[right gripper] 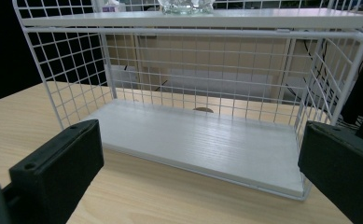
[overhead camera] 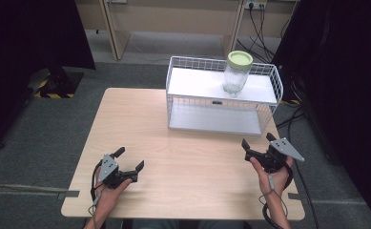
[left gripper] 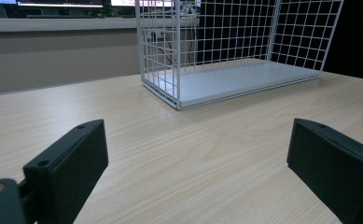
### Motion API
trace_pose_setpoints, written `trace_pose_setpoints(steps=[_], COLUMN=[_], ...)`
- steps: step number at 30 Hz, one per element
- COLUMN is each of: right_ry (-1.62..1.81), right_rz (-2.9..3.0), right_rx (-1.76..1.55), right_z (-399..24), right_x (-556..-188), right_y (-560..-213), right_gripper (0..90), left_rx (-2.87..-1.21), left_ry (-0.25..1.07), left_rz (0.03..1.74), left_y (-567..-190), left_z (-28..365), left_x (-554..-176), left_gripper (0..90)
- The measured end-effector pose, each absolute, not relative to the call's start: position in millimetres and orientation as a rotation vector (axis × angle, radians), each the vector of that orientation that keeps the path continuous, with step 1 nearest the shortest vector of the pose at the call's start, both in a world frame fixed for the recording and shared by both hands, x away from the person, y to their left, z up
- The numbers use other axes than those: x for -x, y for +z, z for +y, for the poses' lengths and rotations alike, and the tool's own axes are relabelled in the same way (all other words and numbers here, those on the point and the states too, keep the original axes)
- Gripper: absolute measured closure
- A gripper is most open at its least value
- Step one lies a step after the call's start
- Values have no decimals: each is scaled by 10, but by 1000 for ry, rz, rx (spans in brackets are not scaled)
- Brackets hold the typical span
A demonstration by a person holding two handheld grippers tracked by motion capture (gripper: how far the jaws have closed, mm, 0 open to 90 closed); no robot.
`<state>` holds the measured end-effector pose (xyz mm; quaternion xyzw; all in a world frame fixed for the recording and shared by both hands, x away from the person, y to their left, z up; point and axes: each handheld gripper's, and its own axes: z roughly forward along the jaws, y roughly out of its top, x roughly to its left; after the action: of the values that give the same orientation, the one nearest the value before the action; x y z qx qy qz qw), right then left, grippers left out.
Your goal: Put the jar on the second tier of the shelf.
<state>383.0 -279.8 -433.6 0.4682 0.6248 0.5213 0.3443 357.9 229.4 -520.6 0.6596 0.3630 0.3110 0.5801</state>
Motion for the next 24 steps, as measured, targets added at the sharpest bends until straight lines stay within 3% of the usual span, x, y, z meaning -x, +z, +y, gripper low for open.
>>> trace_pose_setpoints(steps=[24], right_ry=[1304], right_rz=[1638], right_rx=[-1282], right_z=[-2972], right_x=[-3527], right_y=[-4699], right_gripper=[5], left_rx=[-1539], left_ry=[730], left_rz=[851], left_y=[-5207], left_z=[2292], left_x=[-3578], left_gripper=[45])
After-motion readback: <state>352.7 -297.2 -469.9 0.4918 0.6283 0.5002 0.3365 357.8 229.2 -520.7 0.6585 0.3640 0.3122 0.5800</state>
